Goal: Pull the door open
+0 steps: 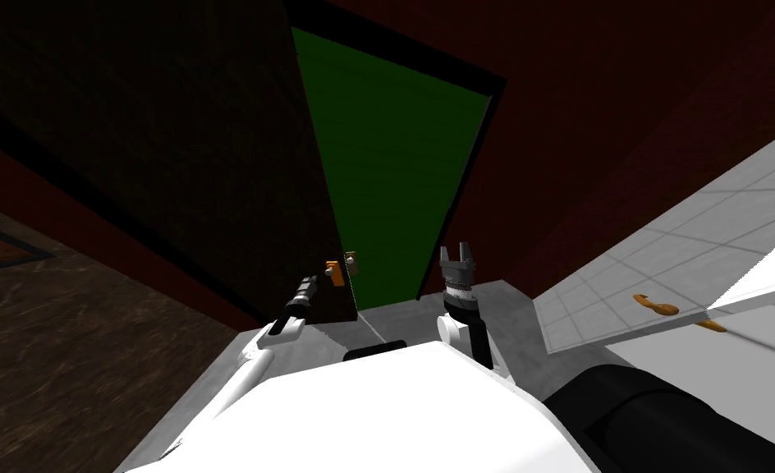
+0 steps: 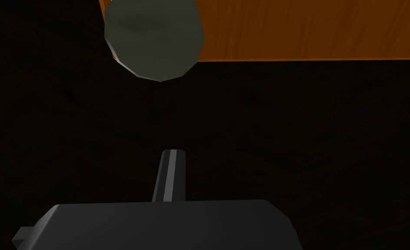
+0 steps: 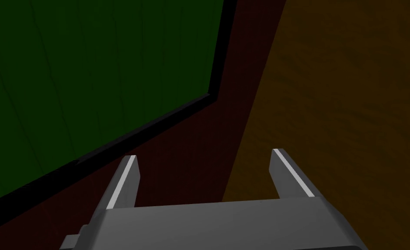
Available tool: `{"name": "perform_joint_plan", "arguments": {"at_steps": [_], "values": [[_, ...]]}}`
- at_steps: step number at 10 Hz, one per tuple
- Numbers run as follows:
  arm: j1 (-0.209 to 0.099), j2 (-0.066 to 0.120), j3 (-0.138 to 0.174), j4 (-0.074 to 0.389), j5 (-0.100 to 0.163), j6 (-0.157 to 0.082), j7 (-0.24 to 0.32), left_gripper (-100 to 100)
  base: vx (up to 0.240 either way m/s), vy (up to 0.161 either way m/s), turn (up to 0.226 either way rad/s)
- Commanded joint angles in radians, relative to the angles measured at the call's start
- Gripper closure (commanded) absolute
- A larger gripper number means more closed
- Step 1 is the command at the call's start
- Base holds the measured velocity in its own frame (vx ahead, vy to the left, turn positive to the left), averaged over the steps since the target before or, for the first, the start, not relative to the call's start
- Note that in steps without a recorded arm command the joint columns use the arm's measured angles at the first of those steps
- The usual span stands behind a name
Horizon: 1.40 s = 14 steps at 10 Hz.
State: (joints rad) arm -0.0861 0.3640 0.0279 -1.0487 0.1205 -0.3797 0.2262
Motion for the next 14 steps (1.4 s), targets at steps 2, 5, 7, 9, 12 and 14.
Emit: {"name": "perform_joint_plan", "arguments": {"at_steps": [2,5,7,9,12,14], "values": [[0.007,0.001,-0.033,-0.029,-0.003,-0.004,0.016,-100,-0.203,-0.018,-0.073],[0.016,0.003,-0.071,-0.060,-0.006,-0.009,0.034,-100,-0.196,-0.004,-0.062],[0.010,0.001,-0.076,-0.052,-0.007,-0.014,0.034,-100,-0.142,0.000,-0.035],[0.016,0.005,-0.052,-0.026,-0.005,-0.017,0.027,-100,0.125,0.099,0.086],[0.002,-0.004,-0.046,-0.016,-0.006,-0.020,0.020,-100,0.209,0.050,-0.040],[-0.015,-0.015,-0.054,-0.022,-0.008,-0.022,0.018,-100,0.191,-0.106,-0.127]]}}
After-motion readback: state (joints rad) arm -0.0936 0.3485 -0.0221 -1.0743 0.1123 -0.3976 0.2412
